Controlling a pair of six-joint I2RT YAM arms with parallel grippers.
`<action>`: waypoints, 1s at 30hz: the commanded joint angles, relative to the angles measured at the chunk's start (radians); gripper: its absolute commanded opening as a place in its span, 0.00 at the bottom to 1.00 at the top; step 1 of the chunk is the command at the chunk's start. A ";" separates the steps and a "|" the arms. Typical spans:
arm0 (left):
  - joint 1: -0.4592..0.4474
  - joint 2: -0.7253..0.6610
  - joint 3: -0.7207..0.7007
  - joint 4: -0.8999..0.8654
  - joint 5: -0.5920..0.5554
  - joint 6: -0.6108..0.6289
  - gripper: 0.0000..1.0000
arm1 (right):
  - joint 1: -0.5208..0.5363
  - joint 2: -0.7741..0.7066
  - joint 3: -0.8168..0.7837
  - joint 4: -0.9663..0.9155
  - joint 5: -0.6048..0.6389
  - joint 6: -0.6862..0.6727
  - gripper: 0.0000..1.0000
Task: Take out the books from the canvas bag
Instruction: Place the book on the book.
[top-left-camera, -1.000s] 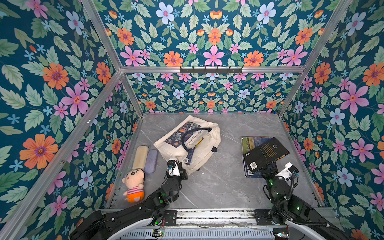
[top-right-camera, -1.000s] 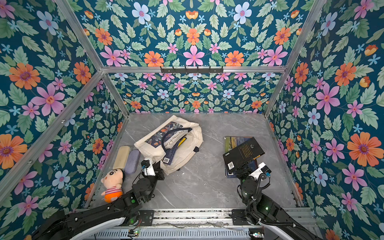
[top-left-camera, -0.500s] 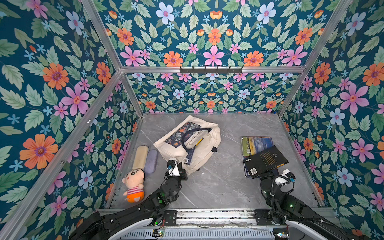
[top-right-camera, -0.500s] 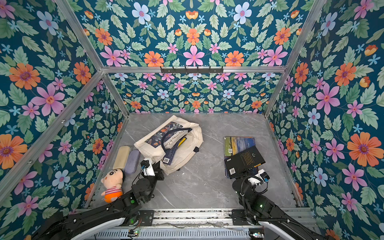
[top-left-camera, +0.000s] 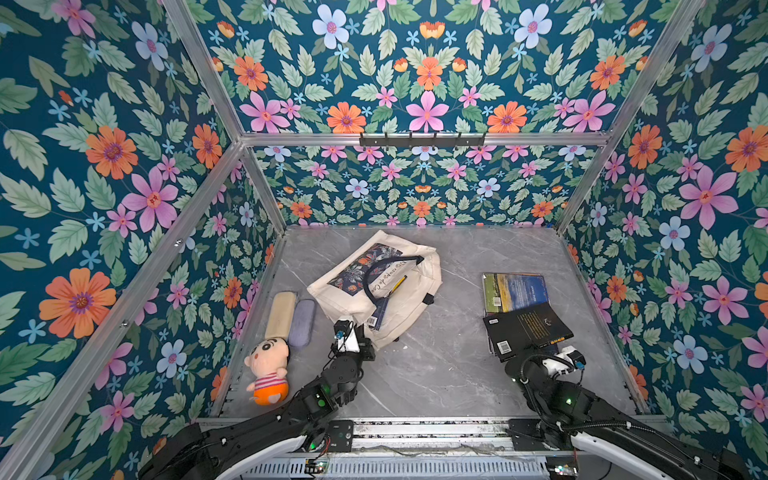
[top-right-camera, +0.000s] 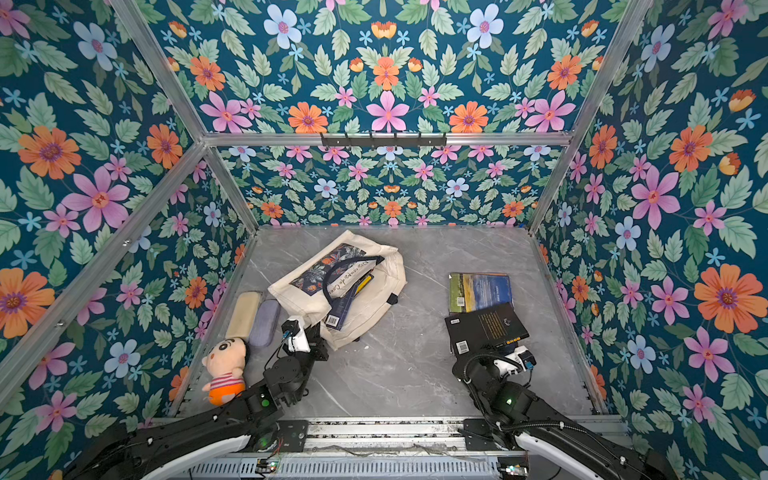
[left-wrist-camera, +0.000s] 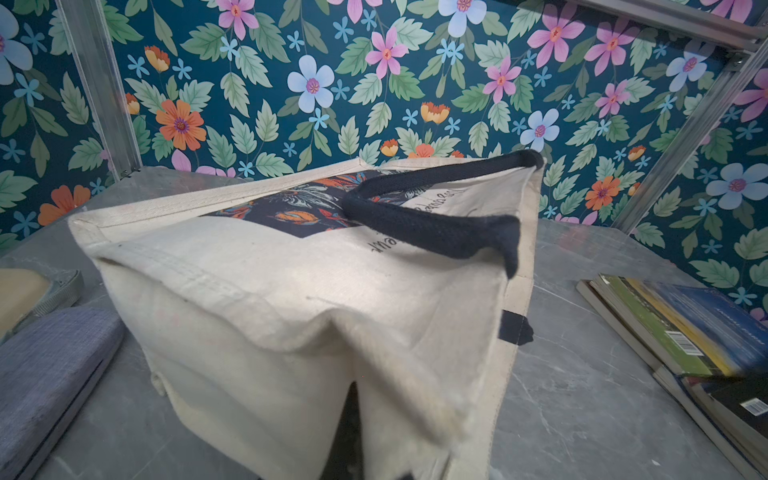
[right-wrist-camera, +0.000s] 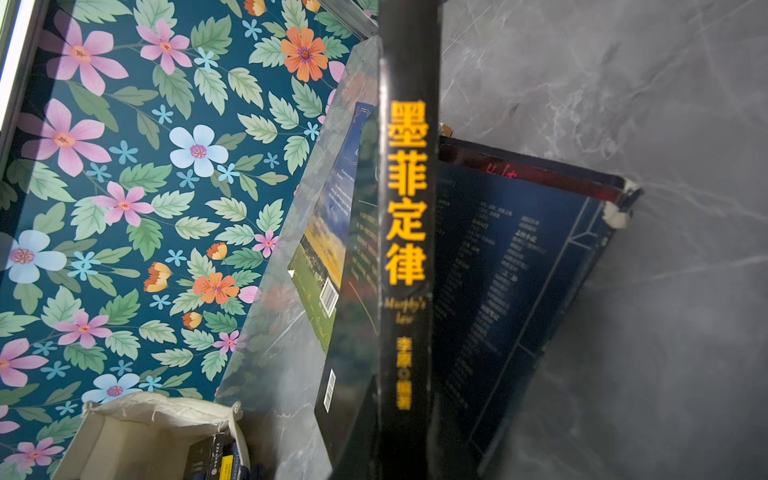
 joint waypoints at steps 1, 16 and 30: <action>0.001 0.006 0.005 0.000 -0.009 -0.005 0.00 | 0.001 -0.009 -0.029 0.076 -0.011 -0.001 0.00; 0.001 0.017 0.008 -0.003 -0.006 -0.005 0.00 | 0.001 0.031 0.018 -0.036 -0.012 0.085 0.58; 0.001 0.029 0.014 -0.001 -0.006 -0.004 0.00 | -0.019 0.009 0.023 0.081 -0.047 -0.077 0.99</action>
